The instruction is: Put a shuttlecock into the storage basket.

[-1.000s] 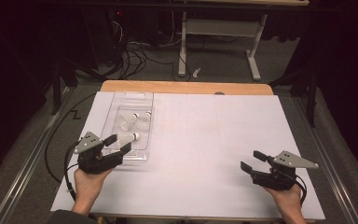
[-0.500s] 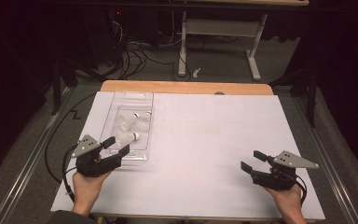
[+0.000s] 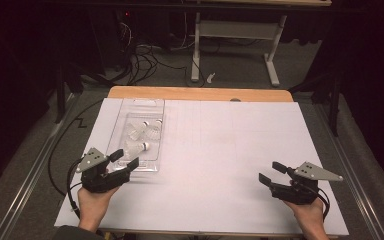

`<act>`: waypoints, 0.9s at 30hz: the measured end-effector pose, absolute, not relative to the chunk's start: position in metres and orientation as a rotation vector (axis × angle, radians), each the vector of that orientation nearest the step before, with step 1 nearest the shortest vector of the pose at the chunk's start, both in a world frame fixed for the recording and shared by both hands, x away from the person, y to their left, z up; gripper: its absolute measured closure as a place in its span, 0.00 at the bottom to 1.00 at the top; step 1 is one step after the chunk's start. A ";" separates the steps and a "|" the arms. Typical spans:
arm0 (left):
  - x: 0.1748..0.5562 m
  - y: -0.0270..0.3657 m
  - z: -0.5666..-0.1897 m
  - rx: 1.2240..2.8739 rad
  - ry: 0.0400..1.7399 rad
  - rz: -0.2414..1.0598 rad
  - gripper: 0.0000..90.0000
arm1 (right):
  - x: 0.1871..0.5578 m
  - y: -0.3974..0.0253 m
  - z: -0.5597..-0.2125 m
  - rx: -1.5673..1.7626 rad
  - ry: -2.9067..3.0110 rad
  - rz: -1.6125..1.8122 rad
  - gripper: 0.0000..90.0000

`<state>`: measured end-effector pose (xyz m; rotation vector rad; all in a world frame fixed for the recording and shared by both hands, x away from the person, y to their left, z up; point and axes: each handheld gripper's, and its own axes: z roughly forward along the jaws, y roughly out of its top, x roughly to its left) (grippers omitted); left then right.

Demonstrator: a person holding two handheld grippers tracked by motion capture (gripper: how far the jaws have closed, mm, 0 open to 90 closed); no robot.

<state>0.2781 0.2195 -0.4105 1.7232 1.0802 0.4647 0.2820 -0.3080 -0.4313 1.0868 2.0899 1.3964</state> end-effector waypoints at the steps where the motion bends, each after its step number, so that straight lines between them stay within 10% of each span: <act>1: 0.278 0.219 -0.411 1.723 1.080 0.464 0.39 | 0.282 -0.308 -0.431 1.086 2.091 1.396 0.34; 27: 0.271 0.219 -0.421 1.714 1.088 0.446 0.39 | 0.280 -0.310 -0.432 1.091 2.082 1.405 0.34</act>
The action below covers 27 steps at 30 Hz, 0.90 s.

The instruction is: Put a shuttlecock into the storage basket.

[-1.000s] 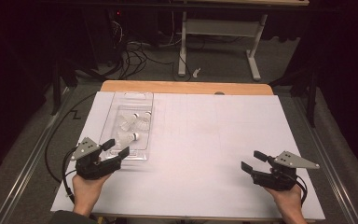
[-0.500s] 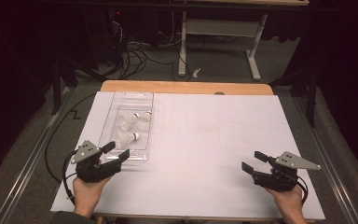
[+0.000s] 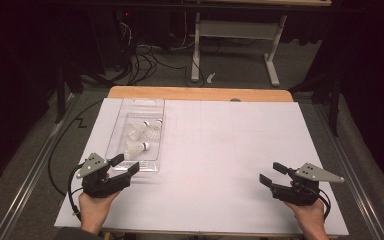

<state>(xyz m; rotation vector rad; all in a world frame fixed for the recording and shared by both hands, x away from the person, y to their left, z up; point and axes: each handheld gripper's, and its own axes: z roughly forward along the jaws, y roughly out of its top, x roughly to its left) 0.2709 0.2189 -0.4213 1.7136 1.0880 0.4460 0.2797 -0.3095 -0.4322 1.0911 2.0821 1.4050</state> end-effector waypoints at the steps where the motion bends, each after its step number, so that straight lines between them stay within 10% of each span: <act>1: 0.271 0.219 -0.421 1.714 1.088 0.446 0.39 | 0.280 -0.309 -0.432 1.091 2.082 1.406 0.34; 27: 0.267 0.218 -0.430 1.718 1.089 0.444 0.39 | 0.278 -0.309 -0.433 1.090 2.080 1.408 0.34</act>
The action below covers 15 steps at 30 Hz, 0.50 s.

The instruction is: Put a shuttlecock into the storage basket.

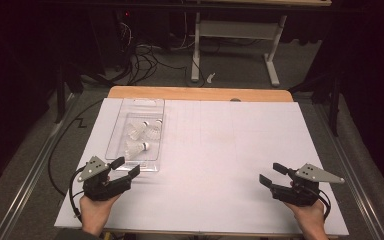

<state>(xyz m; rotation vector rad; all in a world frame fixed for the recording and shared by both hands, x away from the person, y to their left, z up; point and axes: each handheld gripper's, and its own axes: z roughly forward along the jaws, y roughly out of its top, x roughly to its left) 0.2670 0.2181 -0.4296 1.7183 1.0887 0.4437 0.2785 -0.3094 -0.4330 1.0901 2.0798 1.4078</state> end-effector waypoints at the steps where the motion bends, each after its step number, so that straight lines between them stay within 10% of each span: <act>1: 0.267 0.218 -0.430 1.720 1.089 0.443 0.39 | 0.278 -0.310 -0.433 1.091 2.080 1.407 0.34; 15: 0.266 0.217 -0.435 1.715 1.087 0.441 0.38 | 0.278 -0.311 -0.434 1.099 2.073 1.415 0.33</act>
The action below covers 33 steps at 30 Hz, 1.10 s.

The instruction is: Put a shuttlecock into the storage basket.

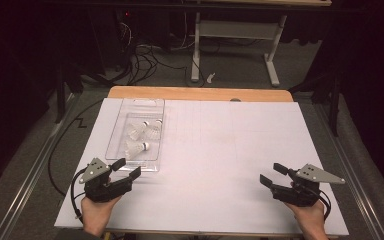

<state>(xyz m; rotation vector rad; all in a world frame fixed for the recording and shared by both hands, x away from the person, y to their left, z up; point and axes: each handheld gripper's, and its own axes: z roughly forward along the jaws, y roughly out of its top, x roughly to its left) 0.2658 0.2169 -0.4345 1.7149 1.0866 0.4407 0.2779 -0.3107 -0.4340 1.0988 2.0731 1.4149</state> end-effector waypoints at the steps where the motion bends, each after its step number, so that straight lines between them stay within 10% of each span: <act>1: 0.266 0.217 -0.435 1.713 1.087 0.441 0.38 | 0.278 -0.311 -0.434 1.099 2.073 1.415 0.33; 33: 0.264 0.218 -0.444 1.712 1.097 0.437 0.37 | 0.276 -0.315 -0.440 1.116 2.059 1.428 0.33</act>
